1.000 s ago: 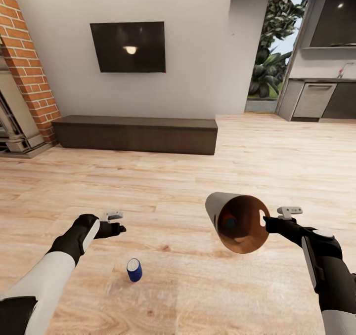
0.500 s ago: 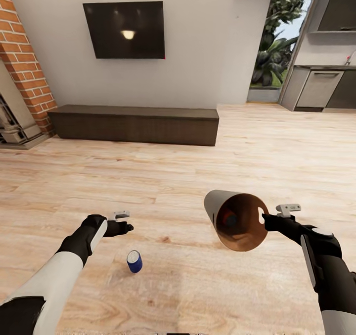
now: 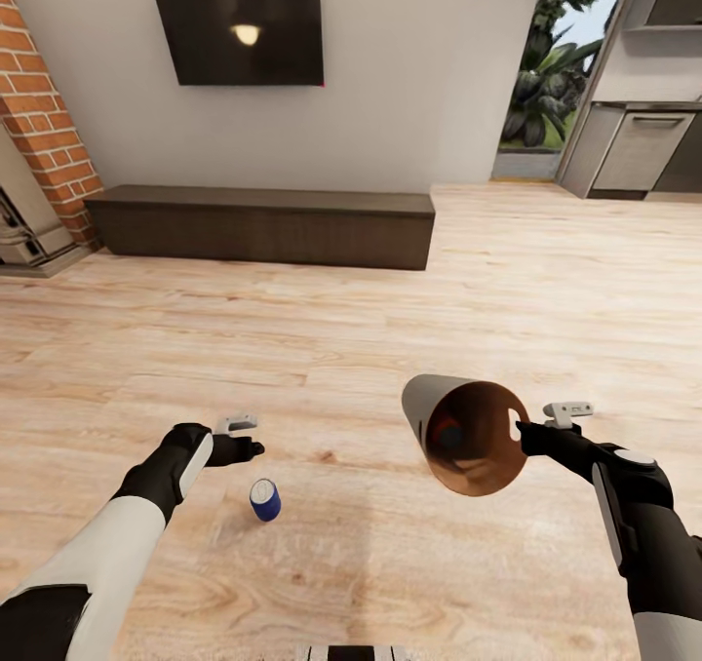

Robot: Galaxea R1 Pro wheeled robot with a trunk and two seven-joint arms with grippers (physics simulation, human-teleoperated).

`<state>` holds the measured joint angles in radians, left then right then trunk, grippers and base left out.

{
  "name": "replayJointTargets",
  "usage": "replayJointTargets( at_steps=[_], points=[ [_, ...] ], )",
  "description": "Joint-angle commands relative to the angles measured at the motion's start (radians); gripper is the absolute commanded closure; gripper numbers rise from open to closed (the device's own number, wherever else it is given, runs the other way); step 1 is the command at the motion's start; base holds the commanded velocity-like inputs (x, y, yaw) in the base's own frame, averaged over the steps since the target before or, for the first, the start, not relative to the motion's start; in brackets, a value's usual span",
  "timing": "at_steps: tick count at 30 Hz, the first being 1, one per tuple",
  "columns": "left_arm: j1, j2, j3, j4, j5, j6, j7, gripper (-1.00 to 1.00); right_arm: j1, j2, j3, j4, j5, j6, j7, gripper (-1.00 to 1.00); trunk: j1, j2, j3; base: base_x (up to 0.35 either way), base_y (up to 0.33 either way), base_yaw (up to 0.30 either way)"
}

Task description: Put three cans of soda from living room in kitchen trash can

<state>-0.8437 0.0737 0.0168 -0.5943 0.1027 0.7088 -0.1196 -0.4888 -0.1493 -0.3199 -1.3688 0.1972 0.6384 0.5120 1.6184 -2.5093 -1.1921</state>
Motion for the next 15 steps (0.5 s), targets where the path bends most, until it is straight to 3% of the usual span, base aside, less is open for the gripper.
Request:
replayJointTargets(
  at_steps=[1,8,15],
  points=[
    [0.000,0.000,0.000,0.000,0.000,0.000,0.000,-1.00,-0.001,0.000,0.000,-0.001,-0.018,0.003,0.003,1.00,0.000,0.000,-0.004,0.000,0.000,0.000],
    [0.001,0.000,0.000,0.000,0.000,-0.009,0.000,-1.00,0.000,0.000,0.002,-0.001,-0.018,0.003,0.003,1.00,0.003,-0.002,-0.031,0.000,0.000,0.000],
    [0.001,0.000,0.000,-0.003,0.000,-0.012,0.000,-1.00,0.002,0.001,0.013,-0.001,-0.018,0.003,0.003,1.00,0.003,-0.002,-0.031,0.000,0.000,0.000]
  ],
)
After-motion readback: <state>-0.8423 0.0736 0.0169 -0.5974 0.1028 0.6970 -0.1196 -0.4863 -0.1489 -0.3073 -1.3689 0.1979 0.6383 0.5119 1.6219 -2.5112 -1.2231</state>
